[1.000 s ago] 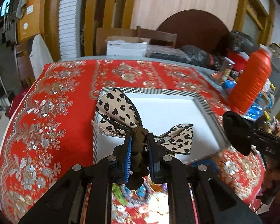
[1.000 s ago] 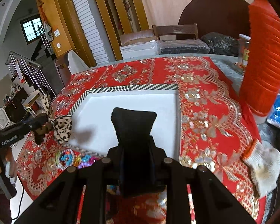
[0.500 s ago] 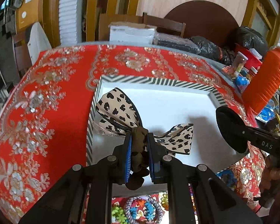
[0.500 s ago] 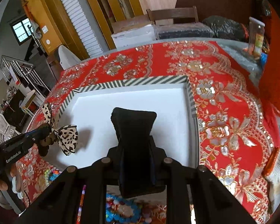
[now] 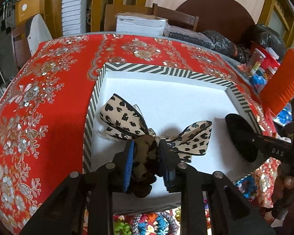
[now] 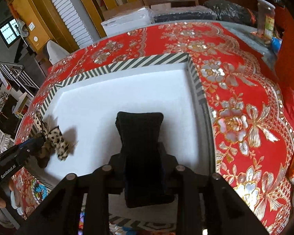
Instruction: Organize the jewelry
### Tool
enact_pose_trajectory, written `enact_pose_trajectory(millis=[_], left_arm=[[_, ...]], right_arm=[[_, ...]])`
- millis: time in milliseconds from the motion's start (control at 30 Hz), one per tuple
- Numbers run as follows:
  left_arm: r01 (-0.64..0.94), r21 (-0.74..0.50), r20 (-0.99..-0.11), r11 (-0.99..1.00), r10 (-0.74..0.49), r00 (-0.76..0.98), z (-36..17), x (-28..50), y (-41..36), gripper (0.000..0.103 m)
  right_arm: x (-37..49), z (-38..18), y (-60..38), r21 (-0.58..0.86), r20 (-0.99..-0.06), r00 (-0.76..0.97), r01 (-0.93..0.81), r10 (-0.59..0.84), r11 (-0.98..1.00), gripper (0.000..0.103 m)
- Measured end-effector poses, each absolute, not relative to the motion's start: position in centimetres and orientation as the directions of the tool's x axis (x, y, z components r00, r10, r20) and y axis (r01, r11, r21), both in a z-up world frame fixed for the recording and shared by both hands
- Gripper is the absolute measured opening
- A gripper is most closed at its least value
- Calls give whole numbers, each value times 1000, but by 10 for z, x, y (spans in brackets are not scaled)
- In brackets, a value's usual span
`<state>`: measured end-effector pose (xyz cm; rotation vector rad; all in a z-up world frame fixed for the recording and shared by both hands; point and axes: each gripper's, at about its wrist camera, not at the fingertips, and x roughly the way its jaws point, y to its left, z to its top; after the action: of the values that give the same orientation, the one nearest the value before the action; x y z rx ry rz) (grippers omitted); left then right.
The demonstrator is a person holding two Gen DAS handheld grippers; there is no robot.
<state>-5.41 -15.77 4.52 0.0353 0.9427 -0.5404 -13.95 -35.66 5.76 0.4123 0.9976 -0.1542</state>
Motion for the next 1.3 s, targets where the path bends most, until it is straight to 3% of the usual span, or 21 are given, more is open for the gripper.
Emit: enact_pose_trajectory(millis=[100, 167, 433, 567, 1300], left_arm=[[458, -217, -761, 862, -443, 474, 53, -58, -153, 38], [457, -223, -753, 861, -450, 480, 58, -61, -151, 40], [468, -197, -725, 862, -449, 522, 80, -85, -145, 40], [469, -172, -706, 866, -440, 555, 90, -105, -147, 40], [453, -39, -609, 891, -381, 696, 134, -196, -156, 40]], right_arm=[[-146, 61, -356, 275, -839, 541, 318, 65, 908, 34], [-152, 65, -356, 272, -836, 546, 322, 57, 907, 47], [-179, 99, -350, 275, -795, 605, 292, 46, 916, 49], [-199, 118, -339, 252, -769, 639, 268, 24, 930, 58], [-288, 168, -287, 202, -688, 726, 203, -9, 958, 67]])
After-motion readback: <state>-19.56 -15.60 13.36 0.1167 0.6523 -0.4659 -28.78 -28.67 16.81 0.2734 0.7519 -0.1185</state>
